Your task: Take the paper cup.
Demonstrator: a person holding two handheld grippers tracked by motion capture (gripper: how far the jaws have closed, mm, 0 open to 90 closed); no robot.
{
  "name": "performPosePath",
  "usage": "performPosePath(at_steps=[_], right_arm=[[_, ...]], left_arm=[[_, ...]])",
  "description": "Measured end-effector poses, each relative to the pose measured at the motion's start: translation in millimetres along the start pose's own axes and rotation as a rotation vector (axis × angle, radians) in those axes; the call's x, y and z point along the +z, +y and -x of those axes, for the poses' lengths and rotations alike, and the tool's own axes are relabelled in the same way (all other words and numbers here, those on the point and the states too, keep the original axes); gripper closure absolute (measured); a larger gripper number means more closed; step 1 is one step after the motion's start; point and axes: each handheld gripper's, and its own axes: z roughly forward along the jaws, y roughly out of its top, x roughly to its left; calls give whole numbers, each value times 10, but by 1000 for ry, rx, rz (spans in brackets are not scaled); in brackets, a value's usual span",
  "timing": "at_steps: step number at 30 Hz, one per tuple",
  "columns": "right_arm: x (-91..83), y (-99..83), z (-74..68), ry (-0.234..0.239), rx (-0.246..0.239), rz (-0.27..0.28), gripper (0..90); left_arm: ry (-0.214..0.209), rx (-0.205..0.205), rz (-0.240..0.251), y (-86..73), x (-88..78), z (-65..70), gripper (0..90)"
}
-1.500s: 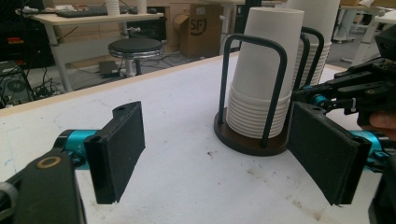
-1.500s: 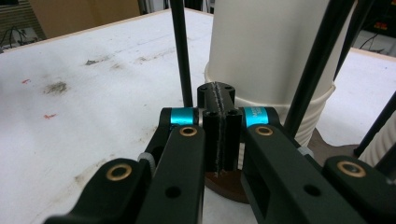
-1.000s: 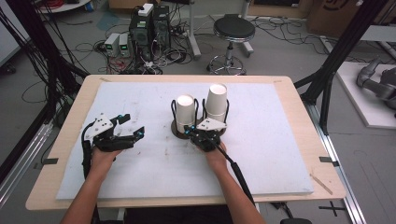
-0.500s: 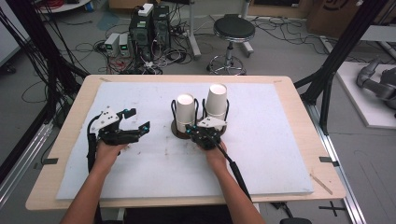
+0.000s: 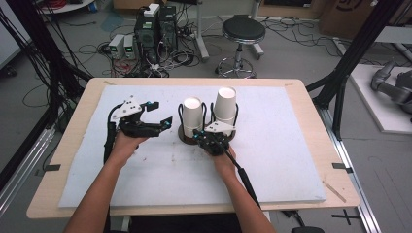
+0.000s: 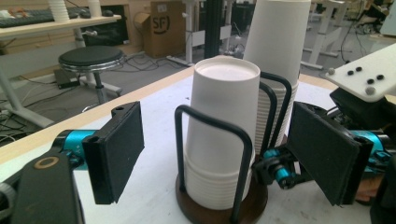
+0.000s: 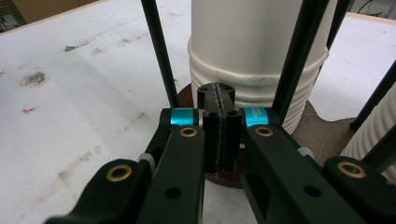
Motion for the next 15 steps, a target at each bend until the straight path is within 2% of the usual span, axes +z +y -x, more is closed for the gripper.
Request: performPosePath(at_steps=[4,5,6,8,12,13,14,15], right_arm=[[1,0,0,-1,-2,0,900],[0,1,0,0,-1,-1,900],[0,1,0,0,-1,-1,900],[1,2,-3,3,7,-3,900],[1,2,-2,4,8,-6,900],[0,3,-2,3,7,-7,900],[3,2,0,4,6,-4,900],[5,3,4,3,2,-5,900]], left_arm=[[-11,5,-4,69,119,12,187],[-25,9,-14,117,201,16,187],[-25,9,-14,117,201,16,188],[-54,-9,-6,157,317,8,186],[-52,-14,-18,195,436,7,185],[-59,-4,-31,212,502,22,186],[-59,-4,-31,212,502,22,185],[-59,3,-52,219,579,37,186]])
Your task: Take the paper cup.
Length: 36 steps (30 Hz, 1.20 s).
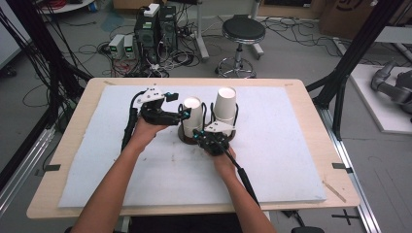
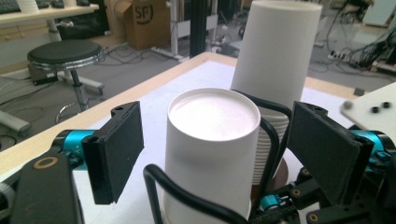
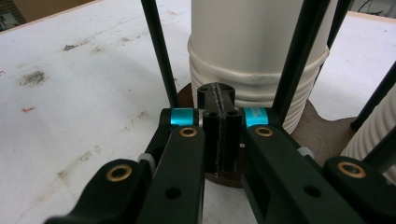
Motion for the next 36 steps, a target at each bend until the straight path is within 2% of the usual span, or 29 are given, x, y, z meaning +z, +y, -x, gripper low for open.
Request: performPosePath(at_steps=[6,14,19,21,23,28,36], right_arm=[[1,3,-7,-2,3,-4,900],[2,3,0,3,5,-5,900],[1,3,0,5,6,-7,900],[3,3,0,5,6,-8,900],[1,3,-1,6,9,-9,900],[1,3,1,5,8,-9,900],[1,3,1,5,10,-10,900]], left_arm=[[3,7,-45,-4,154,17,185],[37,23,-78,-7,220,9,191],[32,38,-91,-20,241,6,251],[20,51,-87,-18,247,21,321],[23,56,-99,3,254,31,325],[20,60,-95,26,240,27,334],[18,53,-53,89,193,25,351]])
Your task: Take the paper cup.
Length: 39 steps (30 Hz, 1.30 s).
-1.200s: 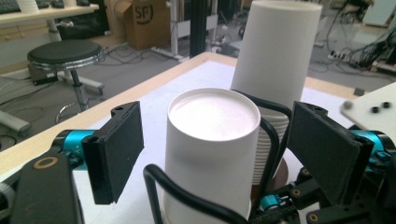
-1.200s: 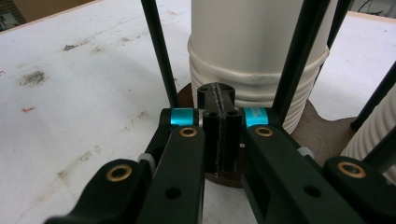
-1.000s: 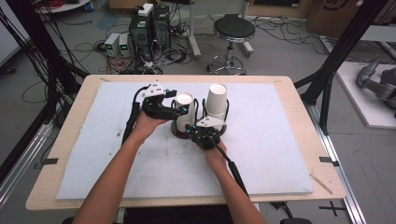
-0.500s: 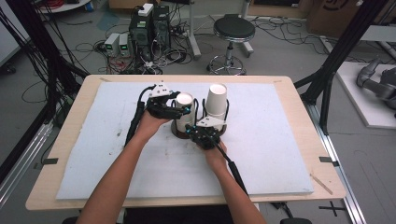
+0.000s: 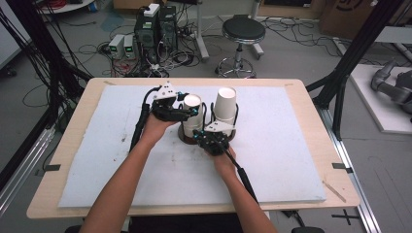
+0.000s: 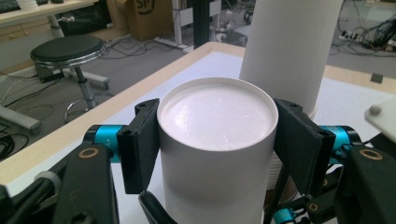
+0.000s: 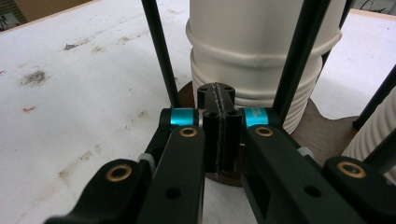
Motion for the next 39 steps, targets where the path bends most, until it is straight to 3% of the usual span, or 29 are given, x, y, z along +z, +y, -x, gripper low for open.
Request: performPosePath(at_steps=[7,14,19,20,24,29,31,39], right_arm=[[1,1,3,2,-1,1,900],[-21,2,24,18,3,3,898],[-153,35,51,55,-13,31,868],[-198,46,48,59,-27,40,865],[-335,74,38,85,-62,61,827],[-484,88,63,108,-65,71,738],[-633,82,95,115,-79,73,620],[-1046,23,291,108,-121,120,359]], left_arm=[[0,-26,80,208,-141,-14,357],[22,-42,109,344,-298,42,360],[41,-42,130,417,-423,77,360],[39,-58,149,461,-497,97,360],[35,-40,159,592,-626,163,360],[20,-18,148,665,-722,263,360],[8,-10,135,663,-765,332,360],[-46,-25,112,453,-848,505,360]])
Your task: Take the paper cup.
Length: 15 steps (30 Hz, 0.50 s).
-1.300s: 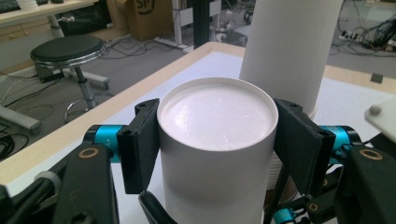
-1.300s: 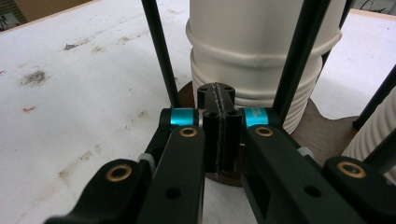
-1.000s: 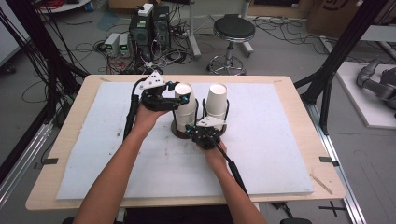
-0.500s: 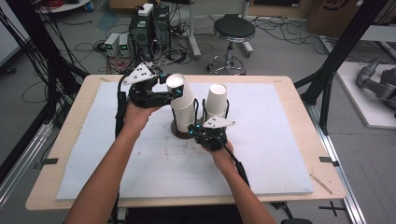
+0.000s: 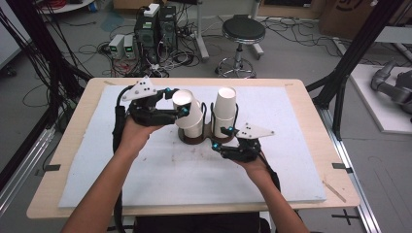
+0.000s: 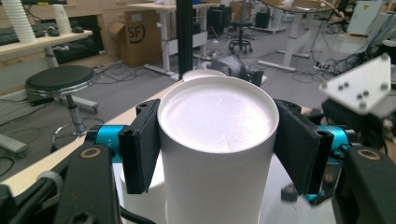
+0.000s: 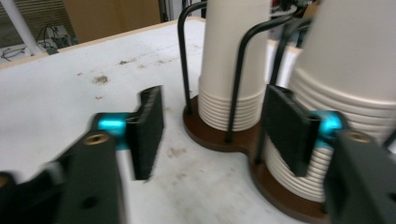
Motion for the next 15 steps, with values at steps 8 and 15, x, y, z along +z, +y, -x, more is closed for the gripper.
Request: performPosePath(at_steps=[8,15], right_arm=[[-224,-107,139,-16,13,19,275],[-305,-198,181,-9,21,42,238]], left_arm=[[-38,5,-14,-157,-8,52,360],[-67,14,-25,-241,-5,118,359]])
